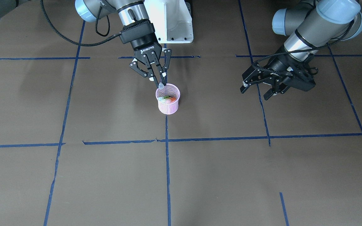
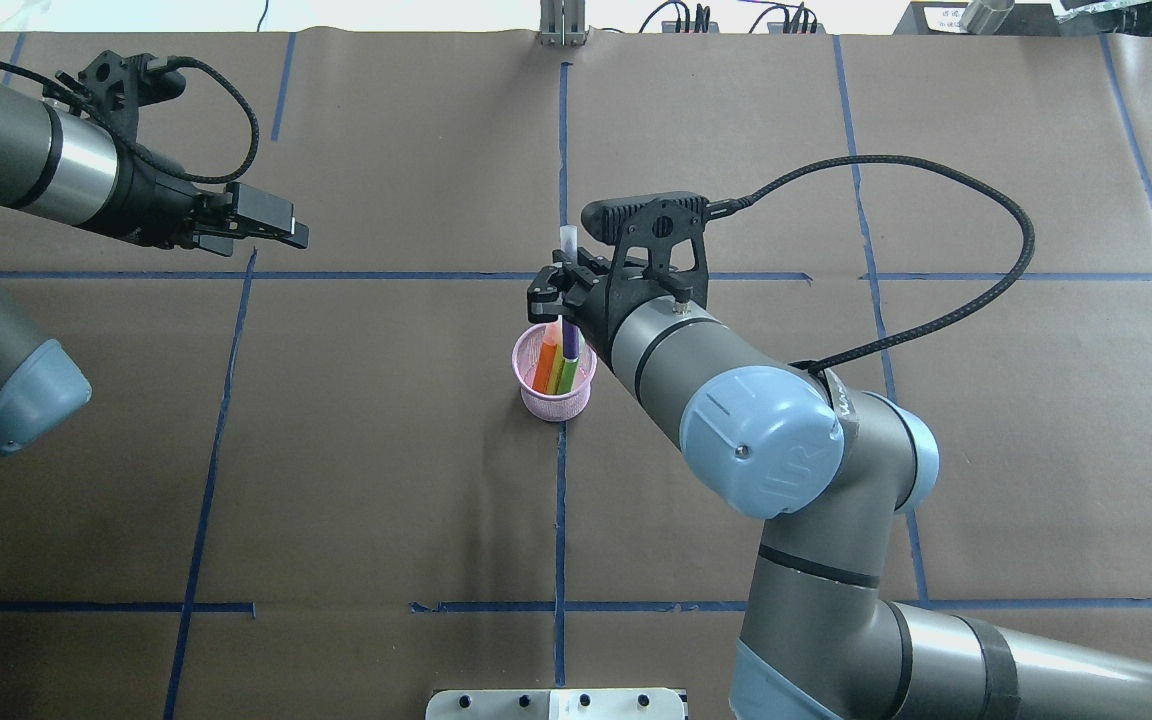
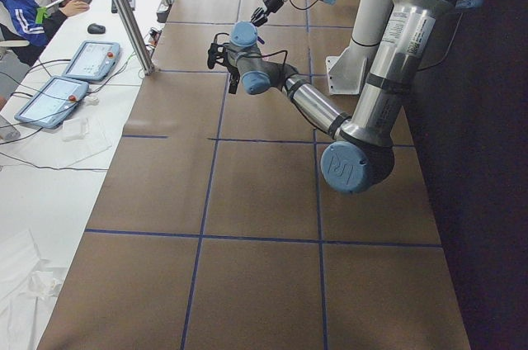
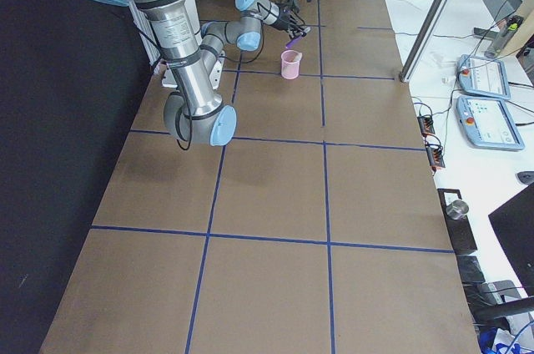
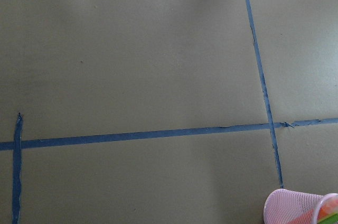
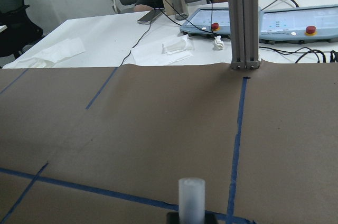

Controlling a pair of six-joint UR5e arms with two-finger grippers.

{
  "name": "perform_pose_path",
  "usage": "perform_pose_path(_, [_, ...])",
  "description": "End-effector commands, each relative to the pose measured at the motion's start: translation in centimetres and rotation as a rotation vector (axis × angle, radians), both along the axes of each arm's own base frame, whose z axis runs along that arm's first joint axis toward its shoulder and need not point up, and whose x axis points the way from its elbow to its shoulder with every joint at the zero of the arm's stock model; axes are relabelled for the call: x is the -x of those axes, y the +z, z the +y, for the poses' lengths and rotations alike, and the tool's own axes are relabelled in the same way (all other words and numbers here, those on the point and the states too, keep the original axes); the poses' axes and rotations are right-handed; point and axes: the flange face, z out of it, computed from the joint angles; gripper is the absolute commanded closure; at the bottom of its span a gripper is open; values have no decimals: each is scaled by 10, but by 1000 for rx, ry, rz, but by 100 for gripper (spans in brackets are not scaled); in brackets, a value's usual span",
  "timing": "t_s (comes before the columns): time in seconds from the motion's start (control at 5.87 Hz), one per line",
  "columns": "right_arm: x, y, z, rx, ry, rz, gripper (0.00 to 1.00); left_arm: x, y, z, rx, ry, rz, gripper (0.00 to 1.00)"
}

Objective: Collect pens into pen holder
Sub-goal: 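Lift the purple marker with the right gripper and carry it over the cup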

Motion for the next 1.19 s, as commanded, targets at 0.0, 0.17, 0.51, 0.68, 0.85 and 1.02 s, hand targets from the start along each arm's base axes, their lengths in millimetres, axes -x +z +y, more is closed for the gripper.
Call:
perform_pose_path(0.0, [16,17,10,-124,-52,105,100,2,9,3,7,0,-5,0])
perform_pose_path(0.17, [30,20,12,-125,-62,126,100,2,10,3,7,1,-5,0])
perform_pose_path(0.51, [35,19,6,-128,-9,131,100,3,15,3,13,0,-10,0])
perform_pose_path(0.68, [44,4,1,-138,24,98,100,2,16,4,14,2,-12,0])
perform_pose_path(0.85, [55,11,1,-144,50,79,100,3,16,3,14,1,-12,0])
perform_pose_path(1.02, [59,16,3,-151,48,55,100,3,17,3,16,1,-14,0])
